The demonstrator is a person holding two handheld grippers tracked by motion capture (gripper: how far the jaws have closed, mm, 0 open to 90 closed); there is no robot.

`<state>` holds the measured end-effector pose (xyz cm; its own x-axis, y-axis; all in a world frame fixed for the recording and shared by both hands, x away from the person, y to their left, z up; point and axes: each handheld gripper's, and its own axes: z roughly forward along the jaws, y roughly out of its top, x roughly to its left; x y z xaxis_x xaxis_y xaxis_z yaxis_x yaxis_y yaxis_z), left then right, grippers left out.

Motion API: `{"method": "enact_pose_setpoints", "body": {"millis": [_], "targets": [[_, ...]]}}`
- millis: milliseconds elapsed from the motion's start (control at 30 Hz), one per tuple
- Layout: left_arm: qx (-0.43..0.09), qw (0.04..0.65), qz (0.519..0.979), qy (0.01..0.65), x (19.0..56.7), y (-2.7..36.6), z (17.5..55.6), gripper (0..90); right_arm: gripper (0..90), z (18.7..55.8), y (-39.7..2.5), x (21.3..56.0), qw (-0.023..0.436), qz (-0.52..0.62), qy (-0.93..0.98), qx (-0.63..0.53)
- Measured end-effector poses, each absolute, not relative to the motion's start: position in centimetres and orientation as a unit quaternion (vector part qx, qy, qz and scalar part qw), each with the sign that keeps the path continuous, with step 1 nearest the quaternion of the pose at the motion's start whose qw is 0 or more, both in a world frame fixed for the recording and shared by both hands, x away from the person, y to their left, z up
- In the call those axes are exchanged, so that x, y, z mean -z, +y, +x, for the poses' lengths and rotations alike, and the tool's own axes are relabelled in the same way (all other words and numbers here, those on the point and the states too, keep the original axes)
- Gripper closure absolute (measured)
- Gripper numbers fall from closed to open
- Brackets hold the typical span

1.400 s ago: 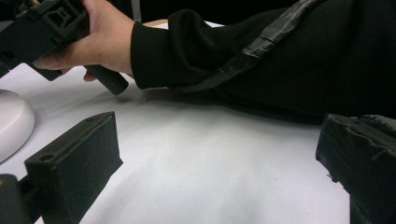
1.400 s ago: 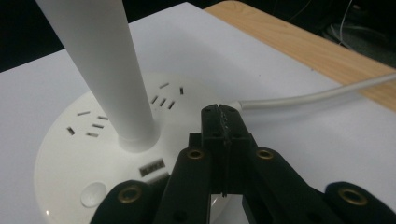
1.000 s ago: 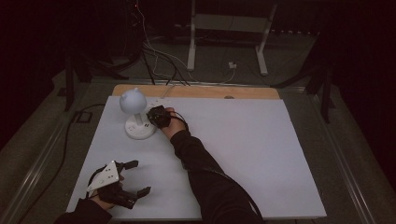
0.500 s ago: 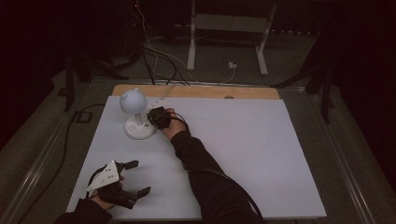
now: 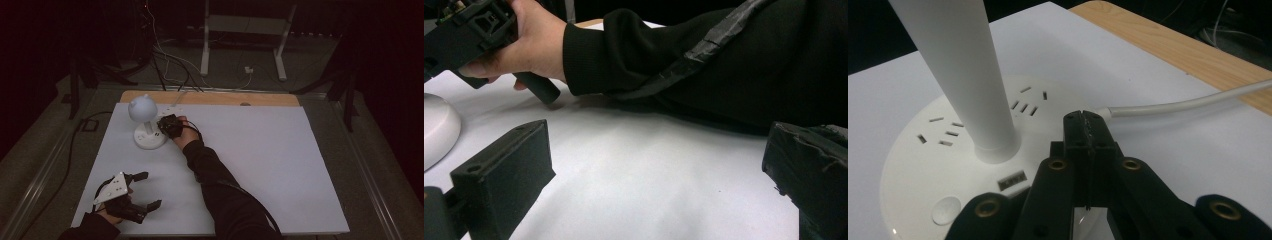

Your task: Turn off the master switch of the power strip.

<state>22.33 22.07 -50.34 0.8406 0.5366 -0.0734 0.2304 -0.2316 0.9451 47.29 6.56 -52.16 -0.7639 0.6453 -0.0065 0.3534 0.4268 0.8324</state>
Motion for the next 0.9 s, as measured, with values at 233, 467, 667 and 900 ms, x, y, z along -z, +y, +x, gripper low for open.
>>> {"method": "enact_pose_setpoints", "body": {"millis": [233,467,667,900], "targets": [[-0.135,0.567,0.774,0.247,50.3,22.1,22.4,0.3,90.0,47.2,6.8,52.1,0.172,0.293,0.836,-0.431],[-0.135,0.567,0.774,0.248,50.4,22.1,22.3,0.3,89.9,47.2,6.8,51.9,0.181,0.285,0.833,-0.438],[-0.135,0.568,0.773,0.249,50.4,22.1,22.4,0.3,89.8,47.0,6.0,50.5,0.182,0.303,0.821,-0.449],[-0.136,0.566,0.774,0.248,50.4,22.0,22.3,0.3,82.9,46.9,4.7,50.7,0.169,0.313,0.818,-0.452]]}}
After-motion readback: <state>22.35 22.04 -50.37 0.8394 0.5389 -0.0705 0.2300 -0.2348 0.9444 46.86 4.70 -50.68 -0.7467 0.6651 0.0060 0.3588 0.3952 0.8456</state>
